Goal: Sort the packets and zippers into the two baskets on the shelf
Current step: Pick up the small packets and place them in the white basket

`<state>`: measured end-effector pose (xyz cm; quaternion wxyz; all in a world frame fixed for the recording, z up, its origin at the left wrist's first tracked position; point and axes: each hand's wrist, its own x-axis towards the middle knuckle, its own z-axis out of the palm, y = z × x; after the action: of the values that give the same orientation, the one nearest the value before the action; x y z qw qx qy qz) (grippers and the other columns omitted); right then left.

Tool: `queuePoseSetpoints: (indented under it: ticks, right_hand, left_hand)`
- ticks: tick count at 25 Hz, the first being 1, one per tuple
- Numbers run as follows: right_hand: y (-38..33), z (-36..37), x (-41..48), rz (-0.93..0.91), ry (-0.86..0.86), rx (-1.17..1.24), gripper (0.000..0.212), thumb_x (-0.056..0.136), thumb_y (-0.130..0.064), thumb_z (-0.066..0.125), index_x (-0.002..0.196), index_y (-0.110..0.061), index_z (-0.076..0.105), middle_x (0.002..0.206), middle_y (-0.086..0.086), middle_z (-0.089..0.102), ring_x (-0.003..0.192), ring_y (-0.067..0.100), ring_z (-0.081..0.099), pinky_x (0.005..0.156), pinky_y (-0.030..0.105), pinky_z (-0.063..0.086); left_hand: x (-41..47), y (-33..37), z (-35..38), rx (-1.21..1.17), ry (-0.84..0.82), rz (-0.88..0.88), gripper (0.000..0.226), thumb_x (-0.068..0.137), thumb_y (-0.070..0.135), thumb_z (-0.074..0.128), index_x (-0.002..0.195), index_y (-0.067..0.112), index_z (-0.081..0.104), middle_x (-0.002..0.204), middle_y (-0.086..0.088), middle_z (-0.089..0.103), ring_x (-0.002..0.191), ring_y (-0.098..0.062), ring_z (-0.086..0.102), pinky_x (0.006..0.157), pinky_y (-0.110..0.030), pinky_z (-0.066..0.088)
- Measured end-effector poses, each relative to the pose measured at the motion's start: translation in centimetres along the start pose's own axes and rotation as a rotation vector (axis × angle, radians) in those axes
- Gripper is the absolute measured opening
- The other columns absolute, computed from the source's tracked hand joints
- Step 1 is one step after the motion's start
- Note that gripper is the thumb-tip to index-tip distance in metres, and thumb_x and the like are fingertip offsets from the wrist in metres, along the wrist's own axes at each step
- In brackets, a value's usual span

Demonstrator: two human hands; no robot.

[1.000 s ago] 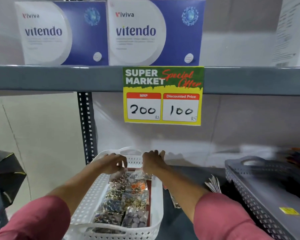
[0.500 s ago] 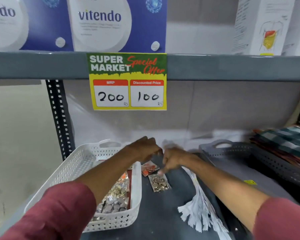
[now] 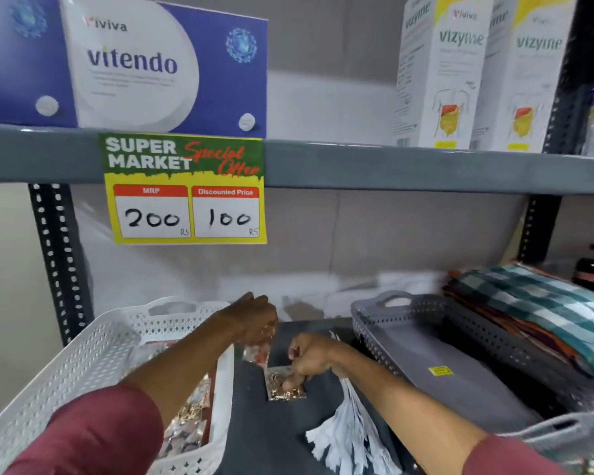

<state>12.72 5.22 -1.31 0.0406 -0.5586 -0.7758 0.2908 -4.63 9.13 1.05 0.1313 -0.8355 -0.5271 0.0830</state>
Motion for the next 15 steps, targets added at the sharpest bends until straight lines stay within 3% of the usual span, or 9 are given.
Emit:
queuePoseSetpoints:
  ticks: [2,5,7,11,15]
  right_hand:
    - [0.0,0.0,0.0,0.010,0.058,0.053,0.031,0.075,-0.004,0.081,0.091,-0.019,0.060,0.095,0.004,0.070,0.094,0.019,0.068,0.084,0.031,0.058]
    - [-0.3,0.4,0.2,-0.009,0.016,-0.019,0.049,0.079,-0.008,0.077,0.125,-0.019,0.062,0.123,0.005,0.069,0.111,0.020,0.067,0.091,0.029,0.056]
    - [-0.7,0.7,0.3,-0.026,-0.030,-0.030,0.049,0.088,-0.017,0.071,0.135,-0.017,0.059,0.132,0.006,0.064,0.118,0.022,0.064,0.095,0.031,0.055]
    - [-0.8,1.0,0.4,-0.065,0.041,-0.111,0.044,0.084,-0.036,0.075,0.124,-0.016,0.069,0.126,0.005,0.069,0.115,0.022,0.065,0.089,0.025,0.049]
    - [-0.2,1.1,1.3,-0.023,0.024,0.004,0.021,0.077,-0.029,0.082,0.091,-0.025,0.068,0.089,-0.004,0.066,0.093,0.019,0.064,0.065,0.023,0.045]
  left_hand:
    - [-1.2,-0.4,-1.0,-0.176,0.138,-0.026,0.019,0.086,0.021,0.064,0.104,0.021,0.069,0.115,-0.003,0.069,0.114,-0.023,0.059,0.092,-0.034,0.040]
    - [-3.6,-1.8,-1.9,-0.603,0.336,-0.121,0.008,0.085,0.017,0.066,0.089,0.015,0.072,0.091,-0.002,0.075,0.091,-0.023,0.071,0.077,-0.030,0.051]
    - [-5.3,-3.6,-2.3,-0.776,0.434,-0.149,0.009,0.087,0.009,0.066,0.088,0.003,0.073,0.083,-0.007,0.072,0.082,-0.026,0.071,0.074,-0.033,0.054]
    - [-9.3,-8.4,-2.5,-0.956,0.335,-0.382,0.011,0.082,0.000,0.070,0.079,0.010,0.073,0.083,-0.009,0.071,0.082,-0.022,0.065,0.077,-0.027,0.049]
    - [-13.8,-11.5,-1.3,-1.011,0.139,-0.631,0.014,0.080,0.021,0.078,0.067,0.022,0.074,0.053,0.008,0.069,0.054,-0.006,0.062,0.046,-0.015,0.047]
